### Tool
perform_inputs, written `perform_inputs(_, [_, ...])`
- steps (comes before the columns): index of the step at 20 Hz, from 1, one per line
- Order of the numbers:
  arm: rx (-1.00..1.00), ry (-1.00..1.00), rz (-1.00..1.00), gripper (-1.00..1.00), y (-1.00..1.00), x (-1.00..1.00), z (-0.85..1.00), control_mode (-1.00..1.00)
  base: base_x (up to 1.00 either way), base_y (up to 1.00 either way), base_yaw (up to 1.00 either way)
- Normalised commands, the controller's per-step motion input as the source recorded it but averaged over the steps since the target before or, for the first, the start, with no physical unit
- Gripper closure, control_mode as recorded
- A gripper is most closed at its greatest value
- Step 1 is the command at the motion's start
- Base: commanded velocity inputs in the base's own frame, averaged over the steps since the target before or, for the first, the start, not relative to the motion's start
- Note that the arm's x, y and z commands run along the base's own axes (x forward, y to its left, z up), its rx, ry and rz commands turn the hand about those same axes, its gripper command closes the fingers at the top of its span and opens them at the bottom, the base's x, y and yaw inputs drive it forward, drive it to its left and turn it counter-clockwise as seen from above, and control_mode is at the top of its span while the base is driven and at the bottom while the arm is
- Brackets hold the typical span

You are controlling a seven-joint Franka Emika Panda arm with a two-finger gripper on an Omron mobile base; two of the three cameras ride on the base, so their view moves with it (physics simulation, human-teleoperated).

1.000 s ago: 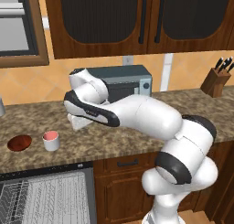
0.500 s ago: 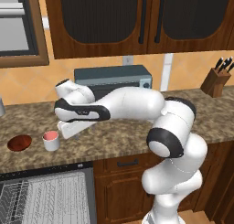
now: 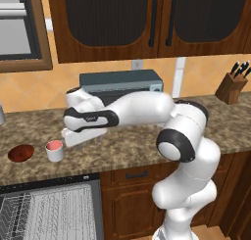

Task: Pick up the cup and bowl from the counter, place them in the dishwasher, and close the dishwasher door.

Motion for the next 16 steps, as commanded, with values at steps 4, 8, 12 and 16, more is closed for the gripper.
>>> perform_inputs(4, [0.09, 0.0, -0.11, -1.0, 0.27, 0.52, 0.02, -1.0, 0.0, 0.0, 0.0])
perform_inputs(8, [0.02, 0.0, -0.11, -1.0, 0.6, 0.73, 0.0, -1.0, 0.0, 0.0, 0.0])
perform_inputs(12, [0.0, 0.02, -0.06, -1.0, 0.84, 0.6, 0.0, -1.0, 0.0, 0.0, 0.0])
perform_inputs(16, [0.0, 0.01, -0.04, -1.0, 0.83, 0.57, 0.0, -1.0, 0.0, 0.0, 0.0])
